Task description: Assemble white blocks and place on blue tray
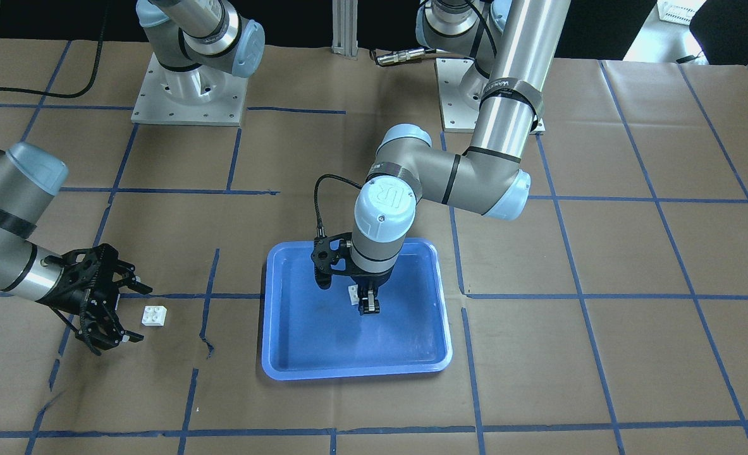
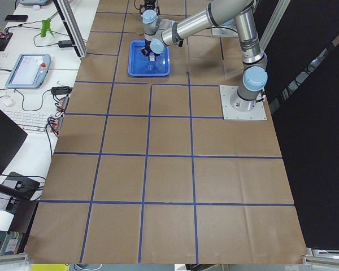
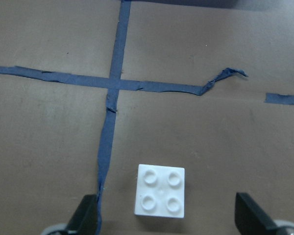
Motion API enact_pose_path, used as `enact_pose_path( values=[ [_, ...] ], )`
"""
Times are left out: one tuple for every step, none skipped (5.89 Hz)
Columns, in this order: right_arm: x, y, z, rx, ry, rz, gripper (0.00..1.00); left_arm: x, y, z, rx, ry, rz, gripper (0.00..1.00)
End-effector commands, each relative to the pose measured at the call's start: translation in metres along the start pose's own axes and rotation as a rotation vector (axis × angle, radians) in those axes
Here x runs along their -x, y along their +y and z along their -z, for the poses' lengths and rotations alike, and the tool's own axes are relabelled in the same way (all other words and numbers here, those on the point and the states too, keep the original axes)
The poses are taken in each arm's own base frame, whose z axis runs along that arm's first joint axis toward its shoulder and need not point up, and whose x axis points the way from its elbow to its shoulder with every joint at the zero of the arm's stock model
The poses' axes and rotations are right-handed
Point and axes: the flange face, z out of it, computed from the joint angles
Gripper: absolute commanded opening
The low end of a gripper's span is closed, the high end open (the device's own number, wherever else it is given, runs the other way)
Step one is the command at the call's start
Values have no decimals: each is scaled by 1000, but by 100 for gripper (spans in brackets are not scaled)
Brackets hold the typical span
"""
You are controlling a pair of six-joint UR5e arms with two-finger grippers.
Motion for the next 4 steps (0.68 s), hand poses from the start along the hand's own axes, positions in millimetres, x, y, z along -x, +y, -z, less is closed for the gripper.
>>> enact_pose_path(
  values=[
    [0,4,-8,-8,-5,-15,98,2,-1,5,2,-10,4,99],
    [-1,3,-5,-2,-3,-16,75,4,-2,27,-4,-29,4,99],
    [-2,2,-1,0,4,-11,52,1,-1,71,-13,-55,15,99],
    [-2,1,-1,-3,4,-13,41,-9,14,132,-9,-42,43,99]
  ],
)
